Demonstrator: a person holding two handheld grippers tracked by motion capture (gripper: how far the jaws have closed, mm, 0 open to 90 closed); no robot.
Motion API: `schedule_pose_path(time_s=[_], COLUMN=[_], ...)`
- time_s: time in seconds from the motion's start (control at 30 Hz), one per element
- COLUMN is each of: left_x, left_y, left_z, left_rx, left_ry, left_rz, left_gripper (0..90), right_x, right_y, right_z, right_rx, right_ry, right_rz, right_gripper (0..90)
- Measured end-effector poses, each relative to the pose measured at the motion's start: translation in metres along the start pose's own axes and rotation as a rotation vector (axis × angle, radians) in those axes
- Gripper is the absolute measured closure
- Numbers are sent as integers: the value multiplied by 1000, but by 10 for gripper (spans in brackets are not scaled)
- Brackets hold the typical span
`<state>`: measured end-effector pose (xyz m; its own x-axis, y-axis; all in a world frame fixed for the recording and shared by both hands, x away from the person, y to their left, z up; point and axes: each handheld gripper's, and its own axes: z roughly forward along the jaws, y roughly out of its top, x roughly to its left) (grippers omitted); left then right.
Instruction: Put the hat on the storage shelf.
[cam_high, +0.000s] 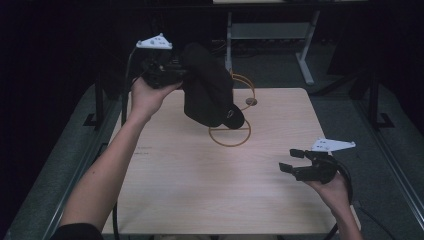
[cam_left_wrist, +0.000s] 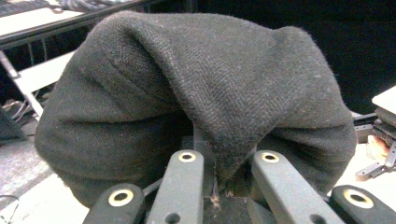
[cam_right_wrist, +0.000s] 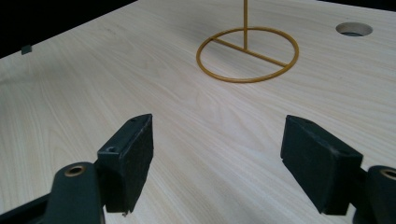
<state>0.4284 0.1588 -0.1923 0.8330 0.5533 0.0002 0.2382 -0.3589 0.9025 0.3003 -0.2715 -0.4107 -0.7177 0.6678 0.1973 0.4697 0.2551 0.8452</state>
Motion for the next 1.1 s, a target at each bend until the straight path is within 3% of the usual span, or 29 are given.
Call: schedule_pose_path(time_s=[0.23,0.47,0.73,0.9,0.93,1.0,1.07,1.1], left_x=[6,14,17,14,11,8,7,7], left_y=[25,35,42,53,58,59,58,58], left_z=[31,59,95,133,146,153,162,165], left_rx=[62,67,129,183,229,231,246,252], left_ry=[-4,-29,-59,-56,-35,-19,-8,1], left_rz=[20,-58,-122,-138,-112,-112,-108,-103], left_gripper=[852,850,840,836,834,822,779,708], right_x=[-6,-8,-10,-10,-9,-9,-7,-7], right_y=[0,-1,-1,-1,-1,-1,-2,-2], right_z=[-4,-4,-1,3,3,4,4,4], right_rx=[-21,-20,-17,-12,-11,-8,-6,-2], right_ry=[-1,-9,-2,5,8,11,8,12], right_rz=[22,21,24,23,23,23,10,14], right_gripper=[252,252,255,258,258,258,260,259])
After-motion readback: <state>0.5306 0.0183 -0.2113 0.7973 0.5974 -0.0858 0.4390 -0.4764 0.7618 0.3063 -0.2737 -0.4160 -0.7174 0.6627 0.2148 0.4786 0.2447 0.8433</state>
